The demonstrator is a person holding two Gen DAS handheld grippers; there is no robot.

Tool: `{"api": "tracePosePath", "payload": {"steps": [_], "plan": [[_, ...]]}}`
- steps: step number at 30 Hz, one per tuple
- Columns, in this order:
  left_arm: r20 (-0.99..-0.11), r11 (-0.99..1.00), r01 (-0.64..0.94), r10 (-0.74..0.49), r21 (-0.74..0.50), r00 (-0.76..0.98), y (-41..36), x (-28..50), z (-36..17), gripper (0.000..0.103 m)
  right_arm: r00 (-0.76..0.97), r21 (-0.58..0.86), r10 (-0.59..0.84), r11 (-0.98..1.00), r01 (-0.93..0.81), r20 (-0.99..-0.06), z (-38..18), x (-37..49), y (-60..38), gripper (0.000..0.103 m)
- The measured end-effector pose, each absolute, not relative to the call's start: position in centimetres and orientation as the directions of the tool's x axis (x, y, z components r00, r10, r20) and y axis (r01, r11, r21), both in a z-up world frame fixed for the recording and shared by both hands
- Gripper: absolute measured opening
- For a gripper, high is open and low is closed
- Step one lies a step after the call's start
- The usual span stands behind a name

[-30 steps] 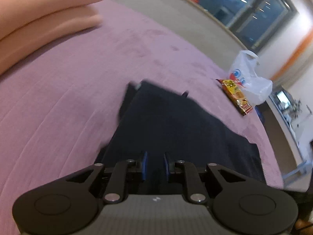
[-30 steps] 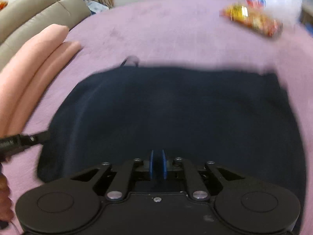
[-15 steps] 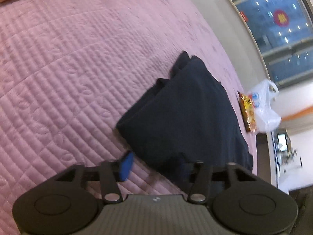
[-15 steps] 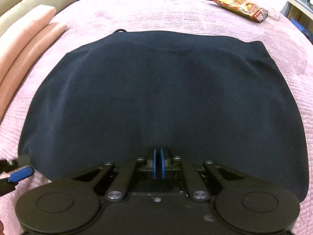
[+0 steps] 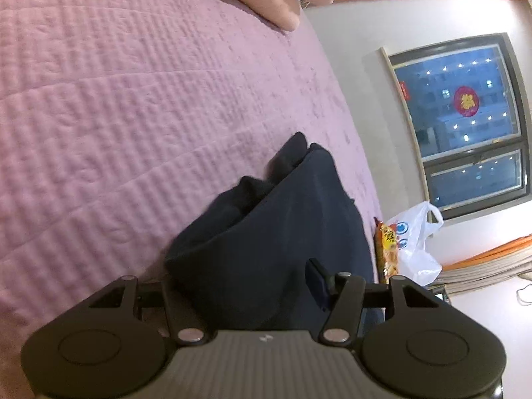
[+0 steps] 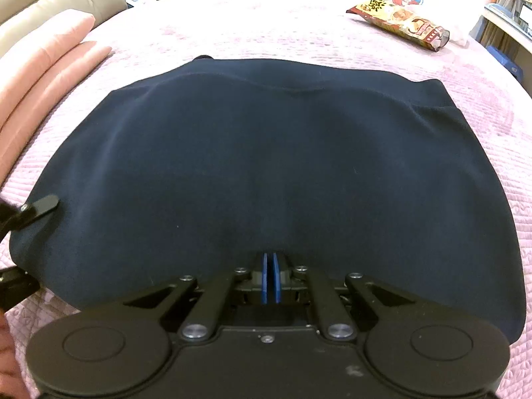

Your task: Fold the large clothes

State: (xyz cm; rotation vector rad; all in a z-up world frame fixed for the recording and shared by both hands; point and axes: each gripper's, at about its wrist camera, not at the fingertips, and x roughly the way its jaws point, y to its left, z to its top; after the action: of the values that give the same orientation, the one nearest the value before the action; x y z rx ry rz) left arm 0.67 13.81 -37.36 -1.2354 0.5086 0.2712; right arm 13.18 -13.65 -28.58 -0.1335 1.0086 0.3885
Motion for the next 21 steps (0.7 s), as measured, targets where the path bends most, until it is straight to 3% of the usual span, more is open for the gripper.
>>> {"api": "tracePosePath", "payload": {"steps": [3,4,7,8,14,21], "plan": [[-0.513,0.338,-0.463,-0.070,-0.819,0.855,13.5,1.9,-37.1,0.057,0.513,0.085,0.283,0.923,-0.376,-0.811,-27.2,12.9,-14.1,0.007],[-0.521,0.357,-0.467,-0.069,-0.809,0.851,13.3,2.4,-37.0,0.052,0.538,0.079,0.291,0.921,-0.382,-0.791,-26.7,12.7,-14.2,0.007],[-0.562,0.452,-0.483,-0.051,-0.750,0.826,12.7,3.5,-36.0,0.017,0.576,0.076,0.310,0.916,-0.394,-0.756,-26.4,12.5,-13.8,0.007],[-0.567,0.485,-0.482,-0.033,-0.729,0.823,12.4,3.6,-35.4,0.012,0.569,0.087,0.317,0.915,-0.394,-0.758,-26.8,12.6,-13.7,0.006],[-0.488,0.712,-0.327,-0.026,-0.622,0.872,8.4,5.4,-29.1,0.006,0.505,0.209,0.382,0.907,-0.366,-0.774,-30.1,13.3,-14.5,0.006],[-0.368,0.829,0.047,-0.297,-0.557,0.881,-0.1,9.8,-23.4,0.007,0.425,0.445,0.533,0.846,-0.295,-0.732,-31.1,15.1,-18.2,0.006]]}}
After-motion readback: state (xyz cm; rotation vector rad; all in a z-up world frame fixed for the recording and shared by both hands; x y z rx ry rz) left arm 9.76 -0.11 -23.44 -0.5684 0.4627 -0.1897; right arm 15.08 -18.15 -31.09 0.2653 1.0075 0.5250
